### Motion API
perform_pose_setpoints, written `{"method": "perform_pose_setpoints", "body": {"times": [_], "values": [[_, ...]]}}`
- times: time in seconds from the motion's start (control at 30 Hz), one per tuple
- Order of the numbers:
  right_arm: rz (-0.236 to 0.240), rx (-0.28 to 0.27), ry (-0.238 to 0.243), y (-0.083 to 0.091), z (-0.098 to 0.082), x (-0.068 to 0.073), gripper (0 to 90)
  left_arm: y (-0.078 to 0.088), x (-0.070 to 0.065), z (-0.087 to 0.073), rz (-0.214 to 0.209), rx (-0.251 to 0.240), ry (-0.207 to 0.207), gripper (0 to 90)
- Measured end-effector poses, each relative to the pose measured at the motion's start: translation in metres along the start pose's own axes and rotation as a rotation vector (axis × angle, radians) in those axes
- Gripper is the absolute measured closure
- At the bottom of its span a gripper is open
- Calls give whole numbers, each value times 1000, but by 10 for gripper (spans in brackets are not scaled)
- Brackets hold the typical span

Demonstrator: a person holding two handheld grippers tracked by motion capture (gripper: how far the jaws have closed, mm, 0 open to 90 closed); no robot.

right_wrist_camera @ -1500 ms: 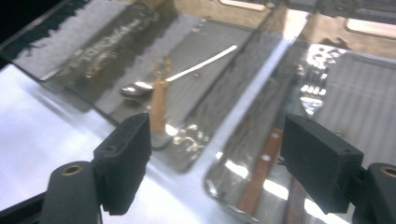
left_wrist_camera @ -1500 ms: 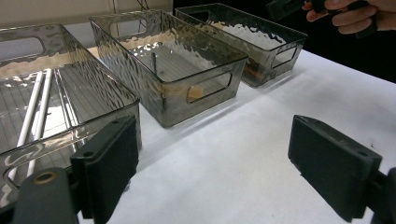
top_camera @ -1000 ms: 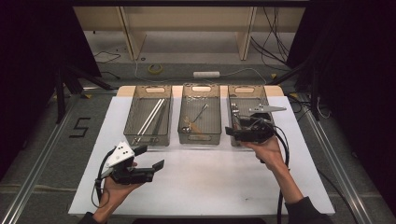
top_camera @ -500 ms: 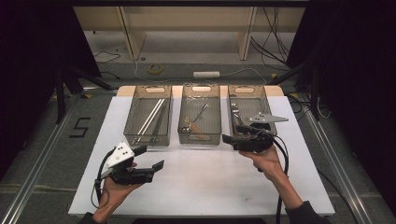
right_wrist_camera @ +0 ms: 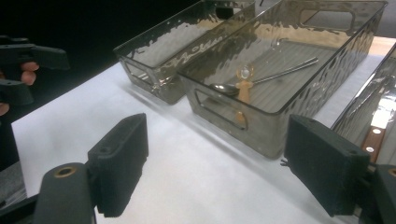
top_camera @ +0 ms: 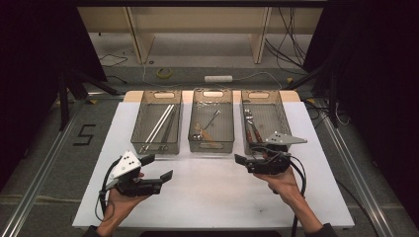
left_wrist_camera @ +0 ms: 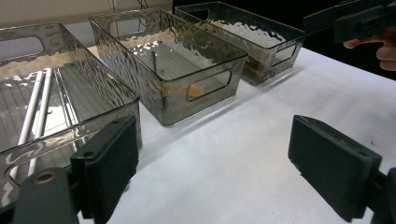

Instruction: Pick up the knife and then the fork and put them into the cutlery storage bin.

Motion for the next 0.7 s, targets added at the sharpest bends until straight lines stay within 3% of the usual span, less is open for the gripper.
{"method": "perform_pose_setpoints", "body": {"times": [0.7], "values": [[2, -27, 42, 15, -38, 15, 229, -1, -1, -1, -12, 7, 6, 156]]}}
Point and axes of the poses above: each handheld gripper's, and its own axes: y roughly backward along the jaws, z roughly out of its top, x roughly to its left, the point moved 8 cm from there along -y, roughly forward along the jaws, and after that the axes turned 10 degrees about x, right-handed, at the moved point
